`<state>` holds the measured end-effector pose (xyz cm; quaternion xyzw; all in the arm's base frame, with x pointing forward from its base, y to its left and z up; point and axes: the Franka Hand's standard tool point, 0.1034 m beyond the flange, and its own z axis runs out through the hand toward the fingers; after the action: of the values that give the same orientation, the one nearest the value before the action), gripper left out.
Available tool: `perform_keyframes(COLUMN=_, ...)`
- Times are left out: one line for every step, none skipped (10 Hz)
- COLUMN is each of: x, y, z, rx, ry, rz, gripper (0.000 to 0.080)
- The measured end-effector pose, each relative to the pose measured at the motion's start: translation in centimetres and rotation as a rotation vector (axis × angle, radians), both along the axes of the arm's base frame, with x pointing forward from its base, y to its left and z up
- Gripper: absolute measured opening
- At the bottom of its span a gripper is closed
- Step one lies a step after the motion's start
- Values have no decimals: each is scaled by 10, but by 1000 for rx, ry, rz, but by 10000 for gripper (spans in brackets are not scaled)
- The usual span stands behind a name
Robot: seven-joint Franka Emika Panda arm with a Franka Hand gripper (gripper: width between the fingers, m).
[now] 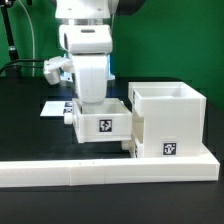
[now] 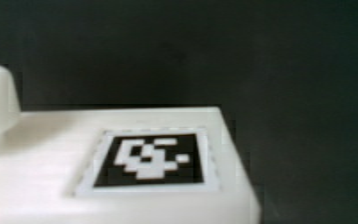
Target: Assemble drawer
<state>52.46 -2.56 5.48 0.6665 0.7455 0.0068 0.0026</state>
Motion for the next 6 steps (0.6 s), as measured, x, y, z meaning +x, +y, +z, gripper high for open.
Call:
perform_keyframes(x=-1, y=-2, z=0, rx=0, ry=1, rz=-10, gripper=42)
perform_keyframes(x=-1, y=-2, z=-1, rx=0, ry=2, rz=-11, gripper=42)
perform_keyframes(x=0, y=-1, z=0, rx=0, ry=6, rz=-20, gripper=42)
perform_keyframes(x=3, y=3, z=2, rx=-1, ry=7, rz=-31, gripper=42)
perform_keyframes(x=5, y=7, z=3, rx=-1, ry=9, rz=-52, gripper=42)
perform_keyframes(x=8, y=10, z=6, rx=-1, ry=12, rz=-73, gripper=42)
